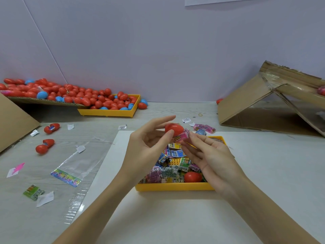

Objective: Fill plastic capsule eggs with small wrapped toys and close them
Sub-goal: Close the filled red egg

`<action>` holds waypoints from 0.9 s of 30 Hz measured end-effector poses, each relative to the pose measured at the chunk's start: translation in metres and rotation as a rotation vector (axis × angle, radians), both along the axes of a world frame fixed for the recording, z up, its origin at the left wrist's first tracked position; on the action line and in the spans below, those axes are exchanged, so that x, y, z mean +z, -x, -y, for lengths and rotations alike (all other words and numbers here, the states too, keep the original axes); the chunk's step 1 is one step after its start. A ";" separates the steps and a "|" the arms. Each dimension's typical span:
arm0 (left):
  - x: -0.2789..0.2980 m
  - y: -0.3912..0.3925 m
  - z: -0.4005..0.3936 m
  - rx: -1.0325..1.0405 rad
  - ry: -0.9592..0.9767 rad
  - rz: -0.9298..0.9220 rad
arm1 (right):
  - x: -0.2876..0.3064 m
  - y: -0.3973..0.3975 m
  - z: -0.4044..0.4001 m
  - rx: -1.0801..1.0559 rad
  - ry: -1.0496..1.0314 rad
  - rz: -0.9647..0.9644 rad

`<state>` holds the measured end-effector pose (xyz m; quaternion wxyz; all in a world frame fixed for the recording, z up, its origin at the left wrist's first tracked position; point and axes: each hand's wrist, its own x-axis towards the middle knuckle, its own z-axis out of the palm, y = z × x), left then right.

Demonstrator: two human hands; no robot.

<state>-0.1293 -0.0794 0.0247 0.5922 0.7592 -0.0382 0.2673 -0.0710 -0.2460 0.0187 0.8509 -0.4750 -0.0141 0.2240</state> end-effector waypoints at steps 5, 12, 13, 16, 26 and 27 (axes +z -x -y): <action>0.000 -0.002 -0.001 -0.161 0.452 -0.128 | 0.002 -0.003 0.001 0.045 -0.037 -0.047; -0.003 -0.005 0.001 -0.017 0.590 -0.186 | -0.001 0.001 -0.001 -0.004 0.138 0.110; -0.004 -0.006 0.001 -0.012 0.613 -0.184 | -0.001 0.002 -0.002 -0.026 0.178 0.143; -0.001 -0.006 -0.004 -0.049 0.660 -0.171 | 0.000 0.001 -0.001 -0.053 0.231 0.184; 0.006 0.001 -0.002 -0.088 0.320 -0.135 | 0.008 -0.004 0.006 -0.142 0.393 0.369; 0.006 0.001 -0.001 -0.089 0.259 -0.120 | 0.008 -0.004 0.007 -0.146 0.405 0.401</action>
